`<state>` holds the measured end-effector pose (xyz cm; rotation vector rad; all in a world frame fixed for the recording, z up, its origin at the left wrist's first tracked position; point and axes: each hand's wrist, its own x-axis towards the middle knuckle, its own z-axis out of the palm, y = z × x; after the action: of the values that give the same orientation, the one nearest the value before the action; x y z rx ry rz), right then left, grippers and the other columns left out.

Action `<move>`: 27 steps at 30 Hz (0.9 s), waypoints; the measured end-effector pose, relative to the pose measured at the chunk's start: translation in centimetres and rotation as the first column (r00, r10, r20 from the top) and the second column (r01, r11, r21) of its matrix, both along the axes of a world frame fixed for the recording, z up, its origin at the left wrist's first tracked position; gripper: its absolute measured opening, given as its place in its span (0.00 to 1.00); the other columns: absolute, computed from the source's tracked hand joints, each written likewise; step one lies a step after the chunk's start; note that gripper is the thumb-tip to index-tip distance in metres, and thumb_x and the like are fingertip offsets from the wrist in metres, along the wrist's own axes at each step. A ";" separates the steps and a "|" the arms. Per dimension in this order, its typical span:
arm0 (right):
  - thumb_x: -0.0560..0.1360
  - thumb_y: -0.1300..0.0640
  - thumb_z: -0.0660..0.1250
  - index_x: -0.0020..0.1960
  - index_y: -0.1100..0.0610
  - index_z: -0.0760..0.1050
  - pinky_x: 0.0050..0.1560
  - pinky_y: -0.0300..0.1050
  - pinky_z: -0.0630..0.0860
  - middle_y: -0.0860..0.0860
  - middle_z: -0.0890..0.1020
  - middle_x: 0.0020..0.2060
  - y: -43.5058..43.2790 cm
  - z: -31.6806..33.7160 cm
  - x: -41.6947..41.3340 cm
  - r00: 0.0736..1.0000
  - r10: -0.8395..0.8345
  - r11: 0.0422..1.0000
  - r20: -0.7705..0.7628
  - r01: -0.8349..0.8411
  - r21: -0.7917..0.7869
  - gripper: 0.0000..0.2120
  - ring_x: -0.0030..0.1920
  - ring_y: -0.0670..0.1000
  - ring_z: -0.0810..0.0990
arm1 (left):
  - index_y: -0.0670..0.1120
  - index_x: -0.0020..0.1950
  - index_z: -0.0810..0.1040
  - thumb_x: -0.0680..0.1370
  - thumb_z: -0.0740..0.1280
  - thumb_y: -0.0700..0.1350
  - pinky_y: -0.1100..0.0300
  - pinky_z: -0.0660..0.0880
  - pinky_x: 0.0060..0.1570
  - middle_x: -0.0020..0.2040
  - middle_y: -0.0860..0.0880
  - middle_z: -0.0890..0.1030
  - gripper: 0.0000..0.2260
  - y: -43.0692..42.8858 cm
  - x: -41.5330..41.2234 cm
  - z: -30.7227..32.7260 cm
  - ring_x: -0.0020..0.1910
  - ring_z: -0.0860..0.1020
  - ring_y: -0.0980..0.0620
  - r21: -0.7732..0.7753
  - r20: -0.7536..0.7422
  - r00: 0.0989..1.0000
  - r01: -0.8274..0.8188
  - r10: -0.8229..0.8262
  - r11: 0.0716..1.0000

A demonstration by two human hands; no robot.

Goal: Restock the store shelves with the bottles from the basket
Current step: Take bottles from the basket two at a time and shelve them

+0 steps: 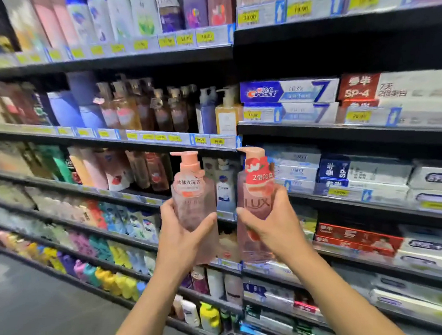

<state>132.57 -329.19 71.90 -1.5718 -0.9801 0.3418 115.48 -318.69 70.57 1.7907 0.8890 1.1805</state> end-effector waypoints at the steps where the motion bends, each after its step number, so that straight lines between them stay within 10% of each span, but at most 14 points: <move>1: 0.69 0.49 0.80 0.61 0.47 0.66 0.51 0.43 0.78 0.40 0.81 0.51 0.2 0.4 -0.2 1.000 0.018 1.000 0.002 -0.018 0.008 0.28 0.48 0.37 0.81 | 0.46 0.65 0.66 0.71 0.78 0.48 0.79 0.70 0.42 0.55 0.58 0.76 0.29 -0.2 -0.4 0.5 0.49 0.75 0.75 0.007 0.006 1.000 -0.018 0.018 1.000; 9: 0.63 0.41 0.78 0.55 0.39 0.66 0.48 0.53 0.83 0.44 0.84 0.48 3.9 2.5 -4.4 0.990 0.139 0.989 0.029 -0.140 0.042 0.27 0.43 0.48 0.85 | 0.50 0.64 0.65 0.71 0.79 0.47 0.75 0.74 0.45 0.56 0.57 0.78 0.29 0.0 -6.3 3.0 0.51 0.78 0.70 0.027 0.048 0.989 -0.142 0.140 0.990; 13: 0.70 0.54 0.80 0.59 0.46 0.67 0.45 0.28 0.75 0.39 0.81 0.50 6.7 3.2 -8.2 0.978 0.204 0.977 0.037 -0.206 0.064 0.26 0.44 0.30 0.80 | 0.50 0.65 0.66 0.70 0.79 0.50 0.66 0.76 0.51 0.58 0.55 0.79 0.30 2.3 -10.7 3.1 0.53 0.79 0.66 0.002 0.066 0.979 -0.192 0.191 0.981; 27: 0.70 0.54 0.80 0.60 0.51 0.68 0.46 0.29 0.74 0.41 0.82 0.51 21.0 3.0 -24.2 0.980 0.177 0.982 0.093 -0.182 0.049 0.26 0.48 0.33 0.81 | 0.52 0.63 0.65 0.71 0.79 0.49 0.71 0.74 0.47 0.56 0.57 0.78 0.29 16.3 -26.9 2.8 0.51 0.78 0.70 0.003 0.054 0.983 -0.176 0.176 0.984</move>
<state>108.41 -308.23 74.85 -1.4601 -1.1948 0.3687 88.54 -302.34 73.36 1.7054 1.0291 1.3390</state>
